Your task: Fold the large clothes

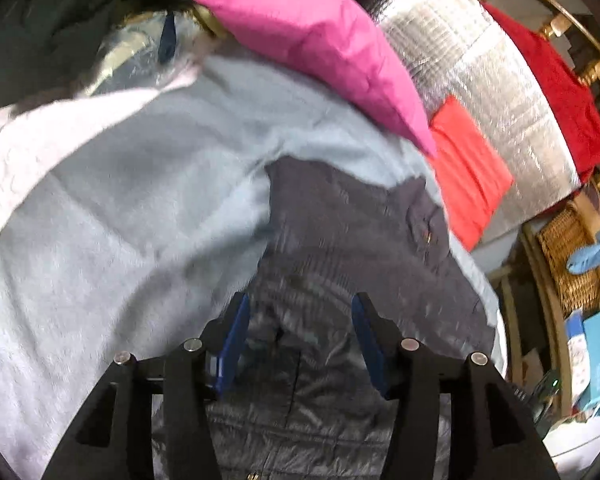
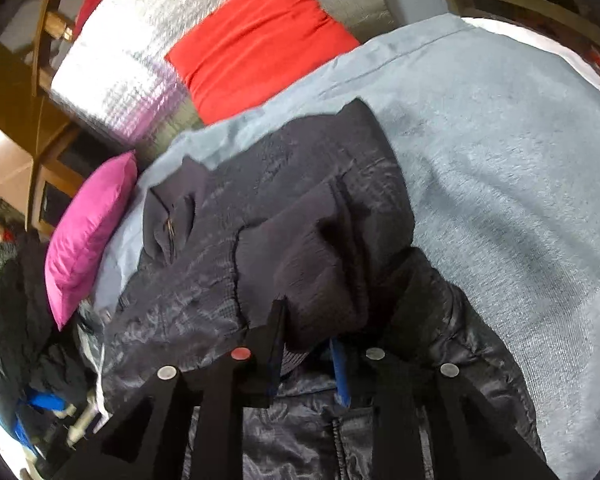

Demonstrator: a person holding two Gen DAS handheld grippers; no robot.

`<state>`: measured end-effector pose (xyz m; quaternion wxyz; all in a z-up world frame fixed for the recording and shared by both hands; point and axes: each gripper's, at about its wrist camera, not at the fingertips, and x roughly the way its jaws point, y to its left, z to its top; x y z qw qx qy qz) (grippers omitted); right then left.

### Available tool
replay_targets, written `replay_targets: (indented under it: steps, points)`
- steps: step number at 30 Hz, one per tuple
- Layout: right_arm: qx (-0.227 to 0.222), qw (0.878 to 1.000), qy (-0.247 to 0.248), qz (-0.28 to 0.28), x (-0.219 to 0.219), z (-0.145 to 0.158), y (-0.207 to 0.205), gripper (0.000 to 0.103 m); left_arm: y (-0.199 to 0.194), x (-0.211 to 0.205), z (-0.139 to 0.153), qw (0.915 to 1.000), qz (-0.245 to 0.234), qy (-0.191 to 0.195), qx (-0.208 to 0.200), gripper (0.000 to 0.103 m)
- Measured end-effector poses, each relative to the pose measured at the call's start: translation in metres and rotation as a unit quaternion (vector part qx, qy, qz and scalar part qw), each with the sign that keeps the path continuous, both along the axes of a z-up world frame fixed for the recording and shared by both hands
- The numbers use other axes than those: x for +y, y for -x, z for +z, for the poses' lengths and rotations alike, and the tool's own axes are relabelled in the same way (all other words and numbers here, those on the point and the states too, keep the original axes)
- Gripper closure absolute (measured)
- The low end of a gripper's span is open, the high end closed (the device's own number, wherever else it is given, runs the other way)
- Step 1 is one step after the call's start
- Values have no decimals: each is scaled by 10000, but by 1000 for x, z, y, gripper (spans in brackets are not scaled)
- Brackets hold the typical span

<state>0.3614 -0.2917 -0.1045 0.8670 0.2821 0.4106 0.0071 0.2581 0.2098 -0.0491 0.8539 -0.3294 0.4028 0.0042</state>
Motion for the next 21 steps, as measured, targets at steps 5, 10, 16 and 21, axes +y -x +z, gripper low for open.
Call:
replay_targets:
  steps: [5,10,16,21]
  points:
    - [-60,9999,-54,145,0,8,7,36,-37,-30,-2,9977,-192,-647,69,49]
    - [-36,9984,480,293,10,30,31,35,-59,-71,-26,9719,-317,-2247,625,49]
    - [-733,9866,1326,602,49,63,58,23,-53,-82,-28,9552,-426,-2886,504,49]
    - [-1230,9717,1902,676,84,73,35,15,-49,-84,-27,9525,-435,-2982,435,49]
